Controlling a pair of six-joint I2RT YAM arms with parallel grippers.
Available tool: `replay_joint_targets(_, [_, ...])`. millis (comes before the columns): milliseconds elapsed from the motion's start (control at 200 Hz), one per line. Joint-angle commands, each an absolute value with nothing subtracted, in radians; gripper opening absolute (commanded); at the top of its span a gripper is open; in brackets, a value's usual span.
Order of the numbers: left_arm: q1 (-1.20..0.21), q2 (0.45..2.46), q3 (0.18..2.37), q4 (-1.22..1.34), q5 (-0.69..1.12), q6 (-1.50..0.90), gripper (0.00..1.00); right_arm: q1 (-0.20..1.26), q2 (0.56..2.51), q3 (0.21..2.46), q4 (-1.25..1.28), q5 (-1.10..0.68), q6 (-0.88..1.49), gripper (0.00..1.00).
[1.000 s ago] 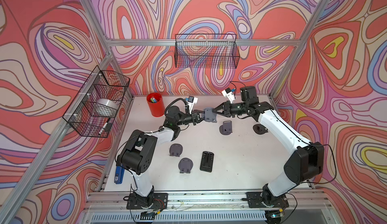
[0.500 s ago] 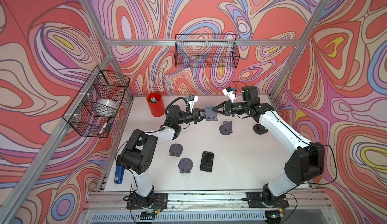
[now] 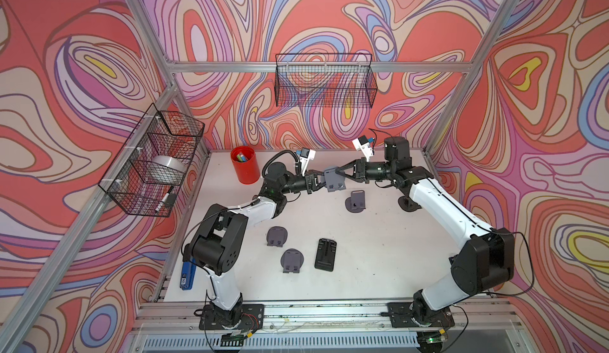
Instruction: Open the phone stand
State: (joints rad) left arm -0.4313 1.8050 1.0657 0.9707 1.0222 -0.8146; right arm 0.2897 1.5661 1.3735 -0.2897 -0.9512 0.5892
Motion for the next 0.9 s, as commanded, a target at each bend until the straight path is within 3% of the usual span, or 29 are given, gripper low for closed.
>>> replay_joint_targets(0, [-0.434,1.771,1.095,0.867,0.997,-0.826,0.00,0.304,1.519,1.351,-0.204,-0.990,0.555,0.01])
replay_joint_targets(546, [-0.432,1.782,1.110,0.788,0.991,-0.894,0.00,0.304,1.398,1.240,0.059,-0.994,0.567,0.01])
replay_joint_targets(892, [-0.428,1.782,1.130,0.747,0.991,-0.925,0.00,0.305,1.341,1.244,-0.047,-1.004,0.454,0.00])
